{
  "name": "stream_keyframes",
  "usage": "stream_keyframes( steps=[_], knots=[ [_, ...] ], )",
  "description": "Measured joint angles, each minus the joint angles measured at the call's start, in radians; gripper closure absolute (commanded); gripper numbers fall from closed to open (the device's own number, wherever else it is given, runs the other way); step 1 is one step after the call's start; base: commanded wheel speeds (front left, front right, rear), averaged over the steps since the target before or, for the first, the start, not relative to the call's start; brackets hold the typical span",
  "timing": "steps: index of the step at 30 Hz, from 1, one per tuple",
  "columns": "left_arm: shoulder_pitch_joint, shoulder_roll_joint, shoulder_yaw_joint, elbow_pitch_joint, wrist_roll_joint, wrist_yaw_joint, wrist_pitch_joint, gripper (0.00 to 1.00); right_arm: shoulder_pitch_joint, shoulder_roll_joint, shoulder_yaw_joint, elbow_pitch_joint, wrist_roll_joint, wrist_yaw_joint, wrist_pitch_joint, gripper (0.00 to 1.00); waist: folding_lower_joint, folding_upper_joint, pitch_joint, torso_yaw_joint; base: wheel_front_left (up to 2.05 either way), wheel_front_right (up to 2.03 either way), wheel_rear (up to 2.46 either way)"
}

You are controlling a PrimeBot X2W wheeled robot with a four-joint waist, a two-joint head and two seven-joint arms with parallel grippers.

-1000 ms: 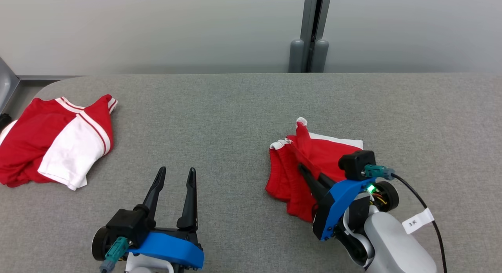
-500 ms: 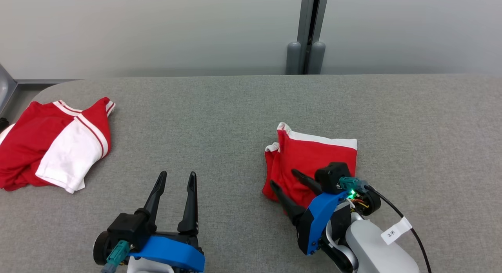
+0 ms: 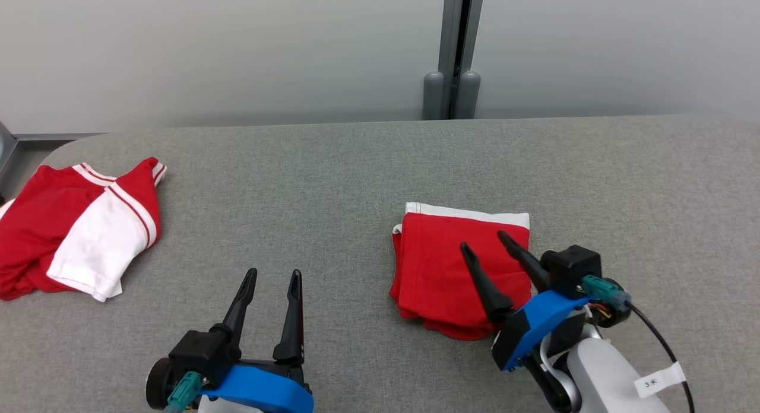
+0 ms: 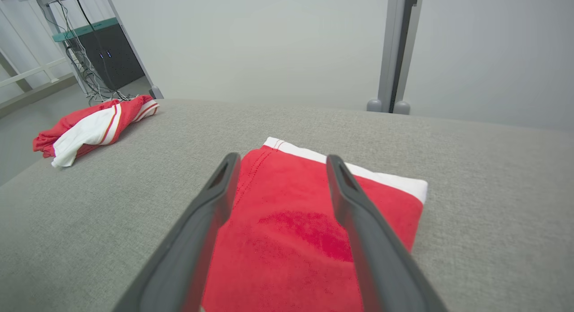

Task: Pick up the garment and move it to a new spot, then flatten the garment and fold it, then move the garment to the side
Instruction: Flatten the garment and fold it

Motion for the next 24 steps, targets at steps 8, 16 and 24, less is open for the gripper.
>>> stream_keyframes(
  steps=[8, 16, 24],
  knots=[
    [0.013, -0.008, 0.004, 0.0, 0.007, -0.005, 0.0, 0.0, 0.096, 0.0, -0.177, -0.102, -0.099, 0.0, -0.053, 0.0, 0.0, 0.0, -0.019, -0.005, 0.0, 0.0, 0.0],
    [0.043, -0.009, 0.035, 0.016, 0.024, 0.002, 0.0, 0.0, 0.227, -0.001, -0.265, -0.206, -0.113, 0.0, -0.075, 0.0, 0.0, 0.0, -0.037, -0.038, 0.0, 0.0, 0.0],
    [0.089, -0.018, 0.099, 0.047, 0.034, 0.013, 0.0, 0.0, 0.294, -0.001, -0.278, -0.239, -0.072, 0.0, -0.088, 0.0, 0.0, 0.0, -0.047, -0.064, 0.0, 0.0, 0.0]
  ],
)
